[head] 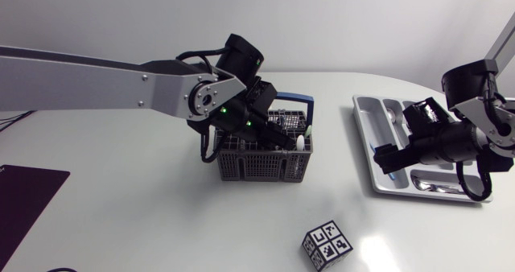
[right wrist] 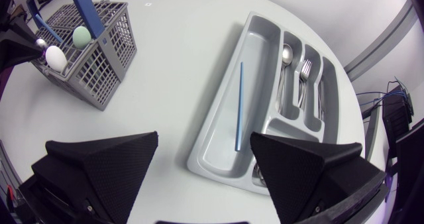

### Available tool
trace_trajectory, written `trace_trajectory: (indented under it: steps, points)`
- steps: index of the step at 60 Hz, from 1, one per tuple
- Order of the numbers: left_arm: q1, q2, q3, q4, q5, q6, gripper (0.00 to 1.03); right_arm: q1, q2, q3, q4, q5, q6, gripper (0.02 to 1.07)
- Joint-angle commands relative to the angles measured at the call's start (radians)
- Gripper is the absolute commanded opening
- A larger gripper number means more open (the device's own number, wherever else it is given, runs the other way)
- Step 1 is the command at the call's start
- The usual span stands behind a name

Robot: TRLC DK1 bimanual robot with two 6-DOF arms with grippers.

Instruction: Transfer all utensils from the basket to the drawer tray.

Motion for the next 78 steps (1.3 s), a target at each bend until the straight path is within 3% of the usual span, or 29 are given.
trace_trajectory:
  steps: [1, 42, 66, 78]
  points:
    - [-0.005, 0.02, 0.025, -0.001, -0.005, -0.028, 0.06, 0.012, 0.01, -0.025, 0.009, 0.009, 0.023, 1.02]
    - [0.01, -0.103, -0.024, 0.013, 0.09, -0.039, 0.04, 0.04, 0.012, -0.041, 0.014, 0.025, 0.029, 1.02]
    - [0.082, -0.258, -0.042, 0.016, 0.285, -0.1, 0.04, 0.046, -0.02, -0.029, 0.006, 0.025, 0.029, 1.02]
    - [0.095, -0.367, -0.058, 0.016, 0.351, -0.12, 0.04, 0.055, -0.106, -0.02, -0.003, -0.057, 0.011, 1.02]
